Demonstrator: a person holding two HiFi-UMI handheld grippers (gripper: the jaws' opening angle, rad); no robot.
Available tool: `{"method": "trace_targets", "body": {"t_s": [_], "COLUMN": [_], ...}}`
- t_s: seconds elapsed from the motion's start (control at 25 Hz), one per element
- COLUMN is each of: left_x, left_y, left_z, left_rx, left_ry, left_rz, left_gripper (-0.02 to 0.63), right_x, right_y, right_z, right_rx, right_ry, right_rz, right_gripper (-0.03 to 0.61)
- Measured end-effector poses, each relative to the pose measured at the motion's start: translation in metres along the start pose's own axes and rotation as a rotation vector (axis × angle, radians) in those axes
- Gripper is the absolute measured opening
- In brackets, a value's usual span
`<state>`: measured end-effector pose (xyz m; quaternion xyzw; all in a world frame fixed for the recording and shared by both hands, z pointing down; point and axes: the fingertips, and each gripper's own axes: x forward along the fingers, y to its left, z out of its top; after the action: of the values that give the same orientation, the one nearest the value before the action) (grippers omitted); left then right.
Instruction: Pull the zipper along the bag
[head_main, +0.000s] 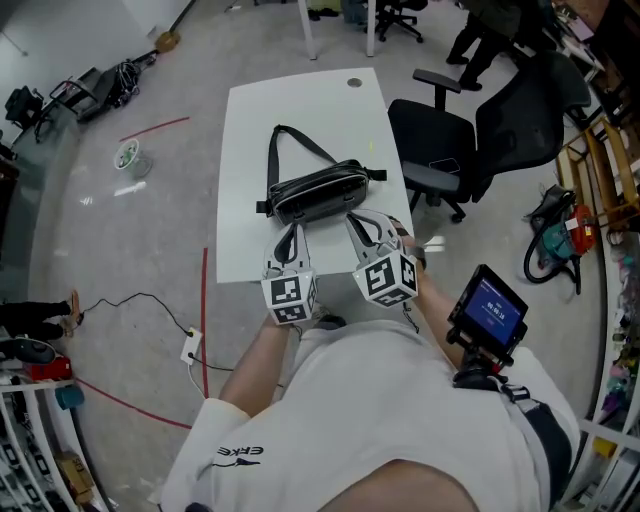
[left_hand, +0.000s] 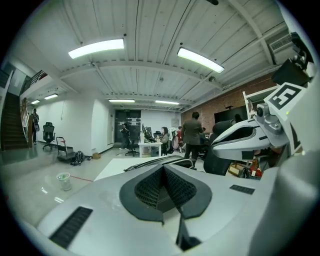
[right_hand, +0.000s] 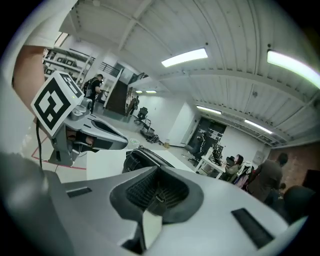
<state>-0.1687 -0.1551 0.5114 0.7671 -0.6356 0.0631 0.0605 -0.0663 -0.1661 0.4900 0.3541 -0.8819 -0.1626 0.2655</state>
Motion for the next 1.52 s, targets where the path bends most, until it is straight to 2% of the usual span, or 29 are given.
{"method": "trace_targets", "body": {"t_s": [0.44,0.68,1.0,1.52], "left_x": [-0.066,-0.122,-0.129,-0.137], "left_y": [-0.077,-0.106,-0.114,-0.094], "left_z": [0.009,0.003,0.001,0.005], "left_rx": [0.003,0.02,0.073,0.023], "left_ry": [-0.049,-0.058,-0.047,-0.056], "left_rz": [0.068,0.086,0.095,0.089], "left_gripper": [0.003,0.002,0.002,0.002], "right_x": [-0.1,-0.149,-0.161,-0.162], "right_y": [0.004,0.03,0.024,0.039], "right_z": [-0.032,-0.04,-0.044,-0.026], "right_rx": [0.16,0.253,0.357,0.44], "right_ry": [-0.052,-0.068,-0.051,-0.058], "right_rz": [0.015,0.029,0.012,-0.008], "right_gripper": [0.014,0.012,0.011,0.005]}}
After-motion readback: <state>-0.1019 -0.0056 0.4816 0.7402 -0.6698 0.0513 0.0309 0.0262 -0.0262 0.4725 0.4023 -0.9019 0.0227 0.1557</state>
